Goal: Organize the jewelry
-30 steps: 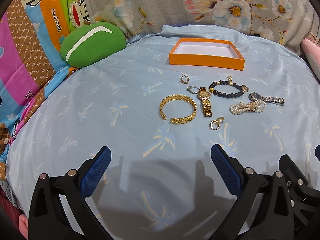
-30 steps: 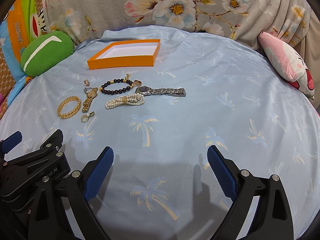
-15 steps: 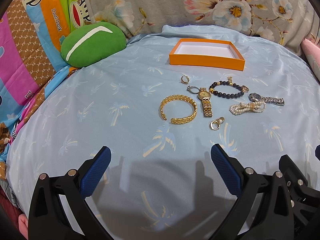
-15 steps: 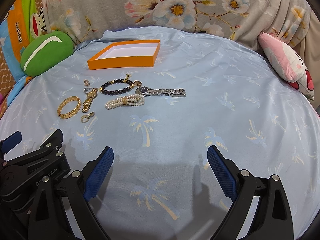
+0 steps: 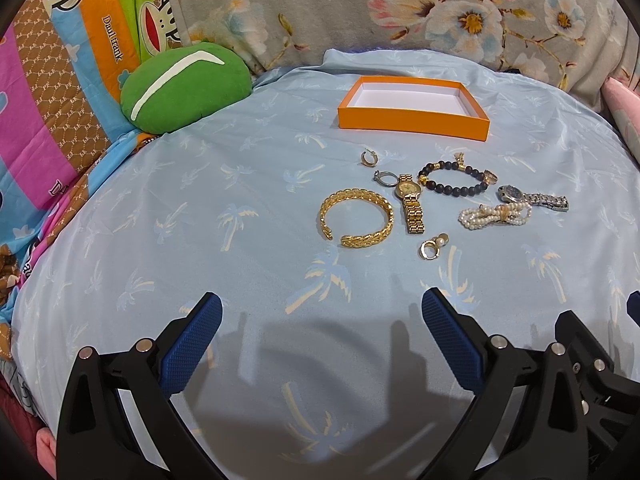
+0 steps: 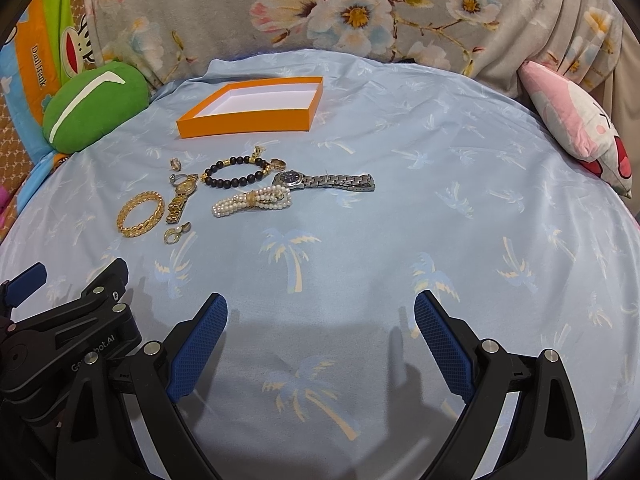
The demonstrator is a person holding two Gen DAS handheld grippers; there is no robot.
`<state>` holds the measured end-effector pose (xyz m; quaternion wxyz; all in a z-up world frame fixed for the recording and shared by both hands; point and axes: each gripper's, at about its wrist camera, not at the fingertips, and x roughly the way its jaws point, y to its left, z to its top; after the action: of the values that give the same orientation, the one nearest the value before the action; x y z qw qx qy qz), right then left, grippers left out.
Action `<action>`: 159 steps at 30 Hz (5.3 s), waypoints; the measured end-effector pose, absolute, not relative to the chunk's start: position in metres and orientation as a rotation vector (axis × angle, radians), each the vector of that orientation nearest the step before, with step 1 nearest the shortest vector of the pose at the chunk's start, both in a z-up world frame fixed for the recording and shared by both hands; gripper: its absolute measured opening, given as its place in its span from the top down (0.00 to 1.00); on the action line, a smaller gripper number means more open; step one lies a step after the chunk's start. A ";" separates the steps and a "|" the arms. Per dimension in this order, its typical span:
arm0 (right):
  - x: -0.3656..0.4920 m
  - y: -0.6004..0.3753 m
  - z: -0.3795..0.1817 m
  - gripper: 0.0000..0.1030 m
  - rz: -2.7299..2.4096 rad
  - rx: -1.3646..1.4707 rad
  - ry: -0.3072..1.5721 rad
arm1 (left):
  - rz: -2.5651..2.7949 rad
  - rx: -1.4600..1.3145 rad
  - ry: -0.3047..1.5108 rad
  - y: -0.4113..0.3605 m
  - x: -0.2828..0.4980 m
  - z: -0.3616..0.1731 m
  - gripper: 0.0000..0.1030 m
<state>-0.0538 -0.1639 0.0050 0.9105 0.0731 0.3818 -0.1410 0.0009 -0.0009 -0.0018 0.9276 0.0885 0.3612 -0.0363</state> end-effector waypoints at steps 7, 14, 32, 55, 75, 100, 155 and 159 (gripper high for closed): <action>-0.055 -0.164 0.004 0.10 -0.281 0.157 0.792 | -0.064 0.185 0.736 -0.002 0.000 -0.001 0.05; -0.052 -0.163 0.001 0.10 -0.268 0.162 0.803 | -0.058 0.184 0.738 -0.002 0.000 -0.001 0.05; -0.045 -0.164 -0.001 0.20 -0.230 0.159 0.822 | -0.093 0.199 0.767 -0.004 0.005 -0.005 0.05; 0.050 -0.225 0.014 0.56 0.122 -0.210 0.774 | -0.188 0.198 0.814 -0.015 0.016 -0.009 0.05; 0.084 -0.227 -0.004 0.90 0.274 -0.079 0.877 | -0.179 0.184 0.845 -0.025 0.034 -0.008 0.05; -0.001 -0.278 -0.005 0.90 -0.074 0.235 0.879 | -0.505 0.330 0.808 -0.126 0.071 -0.007 0.26; 0.077 -0.250 0.090 0.90 -0.054 0.186 0.712 | -0.540 0.159 0.672 -0.076 0.115 0.084 0.94; 0.127 -0.250 0.100 0.90 -0.049 0.184 0.699 | -0.519 0.161 0.656 -0.077 0.163 0.095 0.94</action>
<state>0.1273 -0.2497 0.1005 0.9351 0.0901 0.3418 -0.0242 0.1628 -0.0772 0.0947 0.9107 0.0781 0.3184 -0.2515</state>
